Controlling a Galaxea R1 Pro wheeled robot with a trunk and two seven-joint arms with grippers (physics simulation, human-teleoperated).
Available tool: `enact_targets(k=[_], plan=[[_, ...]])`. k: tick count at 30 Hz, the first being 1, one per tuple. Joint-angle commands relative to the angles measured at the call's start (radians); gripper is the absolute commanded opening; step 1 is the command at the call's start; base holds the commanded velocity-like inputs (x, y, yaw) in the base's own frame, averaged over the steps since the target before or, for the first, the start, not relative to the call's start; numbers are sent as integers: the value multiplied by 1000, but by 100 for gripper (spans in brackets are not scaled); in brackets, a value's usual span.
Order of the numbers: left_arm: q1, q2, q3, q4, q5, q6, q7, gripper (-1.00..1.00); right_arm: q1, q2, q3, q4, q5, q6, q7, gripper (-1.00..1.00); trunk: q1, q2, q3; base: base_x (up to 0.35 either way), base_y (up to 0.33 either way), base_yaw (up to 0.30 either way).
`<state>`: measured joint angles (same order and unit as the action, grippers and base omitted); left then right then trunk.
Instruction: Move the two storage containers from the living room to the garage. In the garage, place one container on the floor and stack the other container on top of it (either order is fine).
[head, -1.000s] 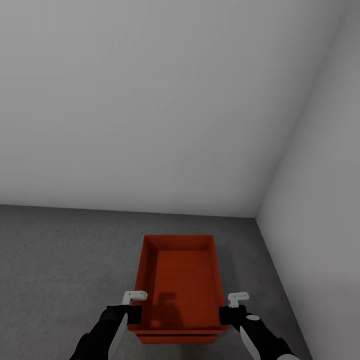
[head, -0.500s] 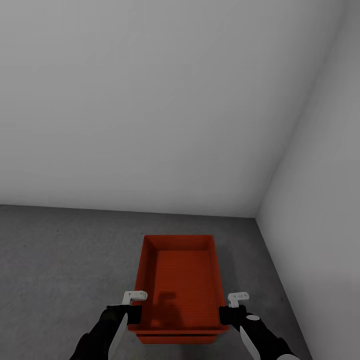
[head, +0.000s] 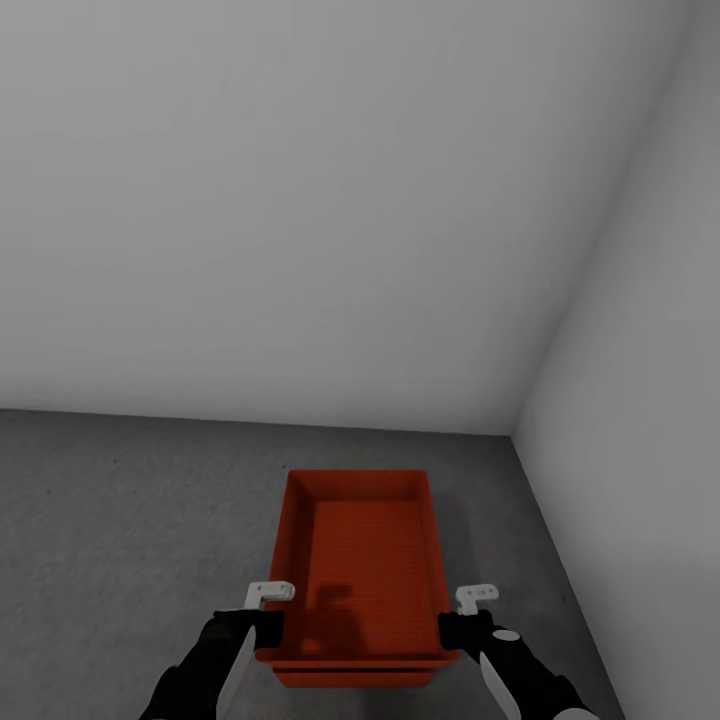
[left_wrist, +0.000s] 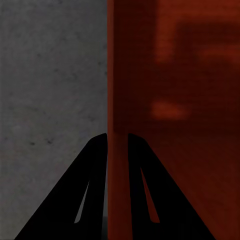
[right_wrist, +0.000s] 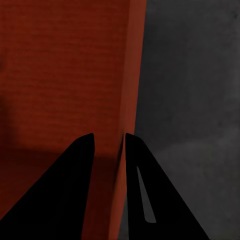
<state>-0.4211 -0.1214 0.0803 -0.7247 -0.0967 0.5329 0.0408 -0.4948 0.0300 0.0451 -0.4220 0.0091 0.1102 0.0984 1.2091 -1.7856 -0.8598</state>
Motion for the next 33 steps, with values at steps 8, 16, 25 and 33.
enact_targets(k=[8, 16, 25, 33], plan=[[-1, -11, -4, -2, 17, -73, 2, -100, 1, 28, 27, 2, -8, 6, 3, -100, 15, -28, -13, 0, 0, 0], [-1, -11, -4, -2, 18, -73, 2, -100, 1, 28, 27, 2, -8, 6, 3, -100, 15, -28, -13, 0, 0, 0], [-1, -14, -5, -2, 18, -74, 2, -100, 1, 28, 27, 2, -8, 6, 3, -100, 15, -28, -13, 0, 0, 0], [-1, -11, -5, -2, 18, -74, 1, -100, 1, 28, 27, 2, -8, 6, 3, -100, 15, -28, -13, 0, 0, 0]])
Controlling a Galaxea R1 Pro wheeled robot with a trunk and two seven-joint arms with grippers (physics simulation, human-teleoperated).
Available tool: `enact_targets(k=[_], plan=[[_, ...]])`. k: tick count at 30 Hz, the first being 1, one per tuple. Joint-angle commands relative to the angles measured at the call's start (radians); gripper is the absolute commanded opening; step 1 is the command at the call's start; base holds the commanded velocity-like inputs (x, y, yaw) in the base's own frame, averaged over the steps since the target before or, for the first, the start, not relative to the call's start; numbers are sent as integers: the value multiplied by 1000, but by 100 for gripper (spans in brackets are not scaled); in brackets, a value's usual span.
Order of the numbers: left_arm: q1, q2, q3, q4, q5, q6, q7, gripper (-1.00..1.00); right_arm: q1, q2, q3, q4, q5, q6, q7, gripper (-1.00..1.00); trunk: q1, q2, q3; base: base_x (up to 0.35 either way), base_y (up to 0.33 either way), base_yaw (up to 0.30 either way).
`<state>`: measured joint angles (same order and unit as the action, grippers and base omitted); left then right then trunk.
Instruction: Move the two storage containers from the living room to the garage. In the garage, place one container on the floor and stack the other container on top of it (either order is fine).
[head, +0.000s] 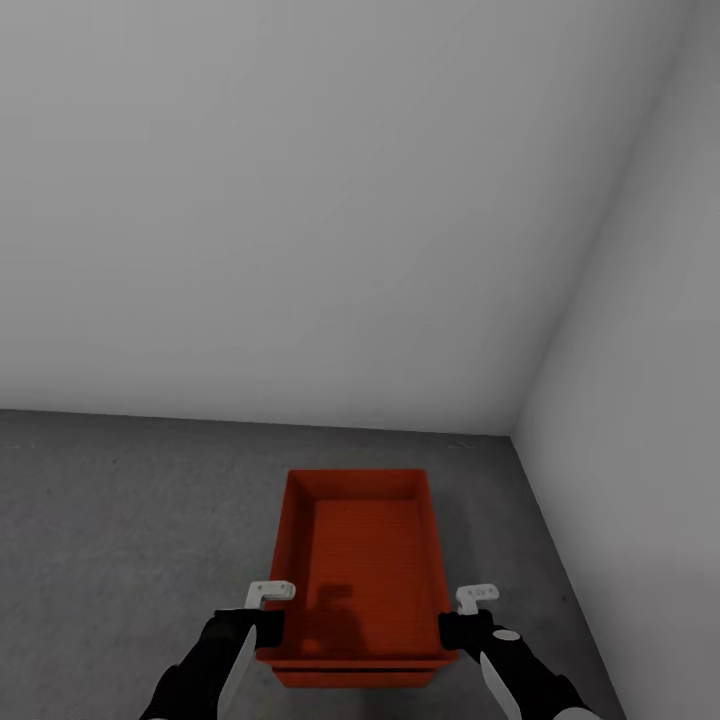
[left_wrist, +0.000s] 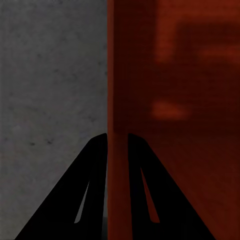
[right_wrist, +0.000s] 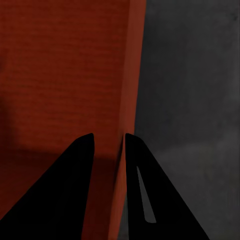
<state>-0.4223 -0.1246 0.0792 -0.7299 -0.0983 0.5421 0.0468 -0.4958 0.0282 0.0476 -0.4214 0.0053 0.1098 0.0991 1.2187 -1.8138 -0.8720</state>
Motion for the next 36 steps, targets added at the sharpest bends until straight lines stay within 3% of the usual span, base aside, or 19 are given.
enact_targets(k=[1, 2, 36], plan=[[0, -7, -4, 3, 20, -83, -5, 100, 2, 30, 24, 1, -4, 6, 2, -100, 6, 0, -1, 0, 0, 0], [0, -7, -4, 3, 20, -83, -6, 100, 2, 30, 24, 1, -4, 5, 2, 100, 6, 0, -1, 0, 0, 0], [0, -9, -8, 3, 21, -82, -7, 100, 2, 30, 24, 1, -4, 7, 2, 100, 6, 0, -1, 0, 0, 0]])
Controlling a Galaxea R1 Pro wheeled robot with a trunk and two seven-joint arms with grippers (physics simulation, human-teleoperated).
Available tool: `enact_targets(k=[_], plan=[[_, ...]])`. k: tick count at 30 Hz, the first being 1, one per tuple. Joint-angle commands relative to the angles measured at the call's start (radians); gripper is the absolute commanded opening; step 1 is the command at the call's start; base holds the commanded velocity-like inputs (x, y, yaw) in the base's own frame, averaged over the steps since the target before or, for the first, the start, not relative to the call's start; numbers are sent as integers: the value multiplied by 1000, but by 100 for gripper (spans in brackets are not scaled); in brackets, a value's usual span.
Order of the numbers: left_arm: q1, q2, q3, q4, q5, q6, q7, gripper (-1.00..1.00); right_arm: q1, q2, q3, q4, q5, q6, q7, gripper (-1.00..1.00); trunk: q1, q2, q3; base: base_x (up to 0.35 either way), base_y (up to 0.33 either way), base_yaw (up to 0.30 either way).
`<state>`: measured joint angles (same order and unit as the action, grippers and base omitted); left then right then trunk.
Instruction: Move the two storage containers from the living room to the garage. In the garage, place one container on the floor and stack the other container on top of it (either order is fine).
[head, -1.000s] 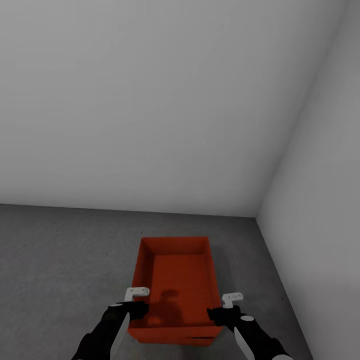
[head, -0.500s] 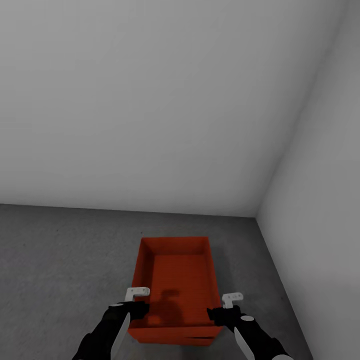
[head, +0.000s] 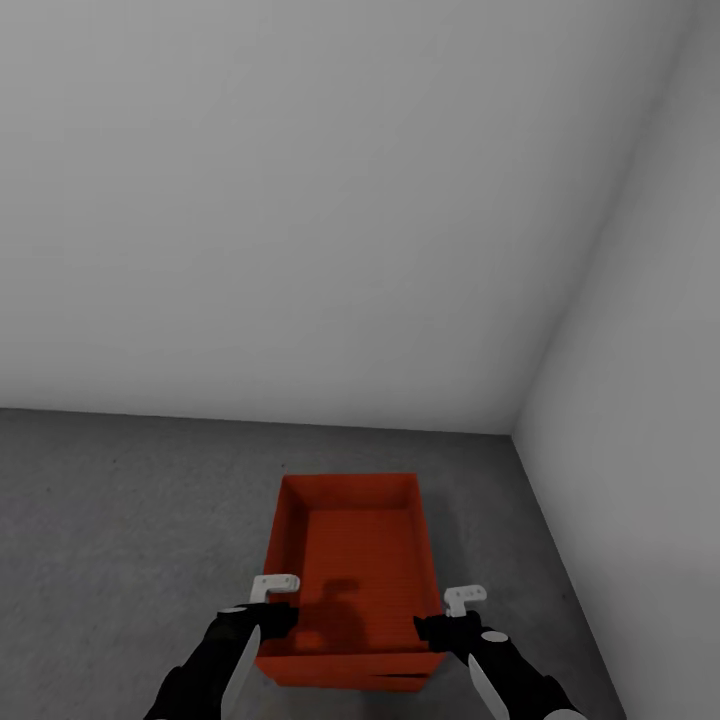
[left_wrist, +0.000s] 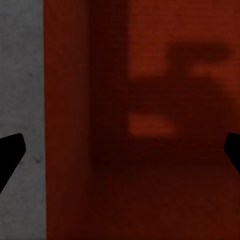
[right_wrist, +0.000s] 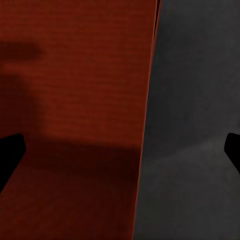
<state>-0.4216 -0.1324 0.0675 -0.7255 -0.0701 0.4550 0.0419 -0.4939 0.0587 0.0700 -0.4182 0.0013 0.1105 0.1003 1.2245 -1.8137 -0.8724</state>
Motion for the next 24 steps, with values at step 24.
enact_targets(k=[24], plan=[[0, -5, 2, -2, -8, 8, -1, 100, 0, 0, 2, -2, 0, 6, 1, 100, -77, 140, 62, -3, 0, 0]])
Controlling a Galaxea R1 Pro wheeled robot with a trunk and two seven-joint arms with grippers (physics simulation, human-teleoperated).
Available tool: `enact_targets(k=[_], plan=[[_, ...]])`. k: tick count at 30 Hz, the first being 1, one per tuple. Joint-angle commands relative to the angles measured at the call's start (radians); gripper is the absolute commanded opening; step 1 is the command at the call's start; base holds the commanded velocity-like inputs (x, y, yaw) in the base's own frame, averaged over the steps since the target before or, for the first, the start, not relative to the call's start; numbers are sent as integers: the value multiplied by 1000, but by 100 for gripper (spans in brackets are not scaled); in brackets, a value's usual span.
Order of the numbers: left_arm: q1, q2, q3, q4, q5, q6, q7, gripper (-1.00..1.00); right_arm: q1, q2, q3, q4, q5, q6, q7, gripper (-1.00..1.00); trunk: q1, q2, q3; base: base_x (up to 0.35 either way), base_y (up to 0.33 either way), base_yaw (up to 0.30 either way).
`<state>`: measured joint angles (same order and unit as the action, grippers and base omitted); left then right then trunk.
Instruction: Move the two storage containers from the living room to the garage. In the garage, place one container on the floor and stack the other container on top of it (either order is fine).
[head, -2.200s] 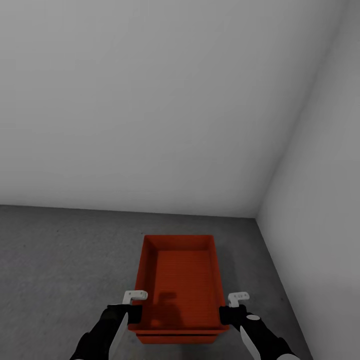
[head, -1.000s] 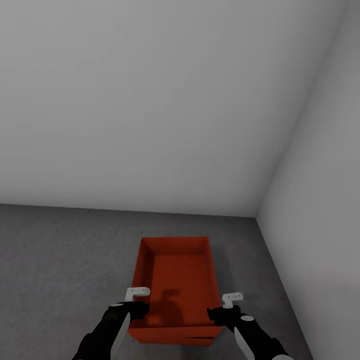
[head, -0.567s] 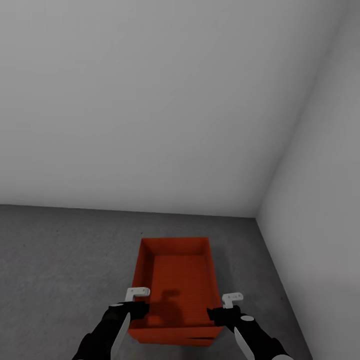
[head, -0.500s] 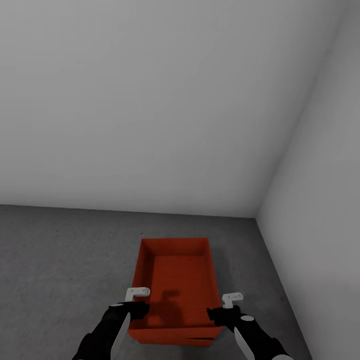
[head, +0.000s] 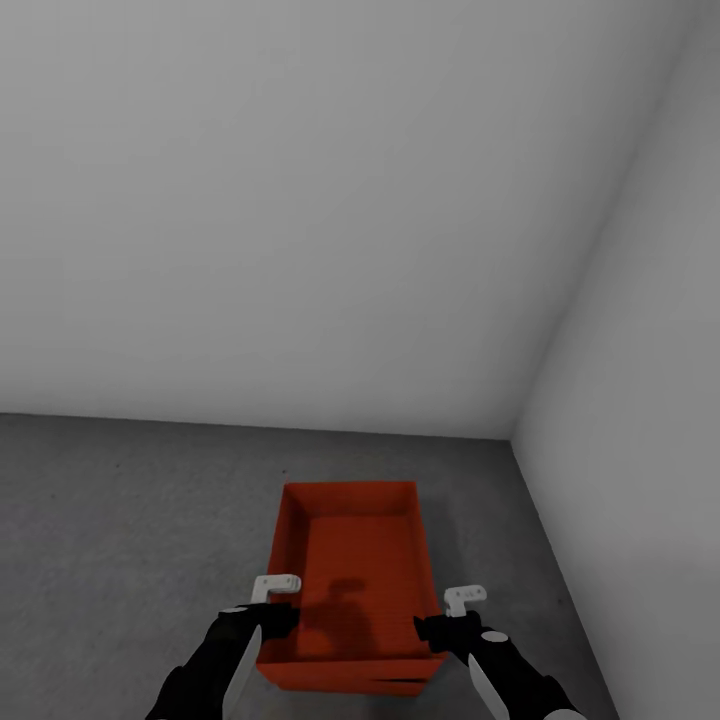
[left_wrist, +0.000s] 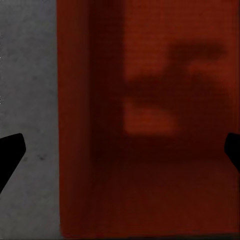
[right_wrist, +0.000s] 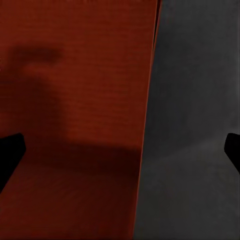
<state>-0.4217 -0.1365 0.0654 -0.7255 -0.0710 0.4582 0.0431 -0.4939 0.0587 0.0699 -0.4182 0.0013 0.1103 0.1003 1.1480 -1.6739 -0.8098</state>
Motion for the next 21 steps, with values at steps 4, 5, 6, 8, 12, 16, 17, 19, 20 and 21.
enact_targets(k=[4, 5, 6, 8, 12, 16, 17, 19, 20, 21], plan=[[0, -2, 4, -2, -7, 5, -2, 100, 0, 0, 2, -2, 0, 6, 1, 100, -16, 28, 12, -126, -1, 0], [0, -2, 4, -2, -7, 5, -2, 100, 0, 0, 2, -2, 0, 6, 1, 100, -19, 35, 15, -190, -28, 0], [0, -2, 4, -2, -7, 5, -2, 100, 0, 0, 2, -2, 0, 6, 1, 100, -23, 42, 18, -215, -55, 0], [0, -2, 4, -2, -7, 5, -2, 100, 0, 0, 2, -2, 0, 6, 1, 100, -31, 56, 24, -256, -93, 0], [-1, -2, 4, -2, -7, 5, -2, 100, 0, 0, 2, -2, 0, 6, 1, 100, -46, 84, 37, -291, -125, 0], [0, -2, 4, -1, -7, 5, -2, 100, 0, 0, 2, -2, 0, 6, 1, 100, -62, 112, 49, -303, -137, 0], [0, -2, 4, -1, -7, 5, -2, 100, 0, 0, 2, -2, 0, 6, 1, 100, -65, 119, 53, -305, -139, 0], [-1, 0, 4, -2, -7, 5, -2, 100, 0, 0, 2, -2, 0, 6, 1, 100, -73, 133, 59, -305, -138, 0], [0, 1, 4, -2, -7, 5, -2, 100, 0, 0, 2, -2, 0, 6, 1, 100, -77, 140, 62, -303, -125, 0], [0, 2, 4, -2, -7, 5, -2, 100, 0, 0, 2, -2, 0, 6, 1, 100, -81, 147, 65, -295, -86, 0]])
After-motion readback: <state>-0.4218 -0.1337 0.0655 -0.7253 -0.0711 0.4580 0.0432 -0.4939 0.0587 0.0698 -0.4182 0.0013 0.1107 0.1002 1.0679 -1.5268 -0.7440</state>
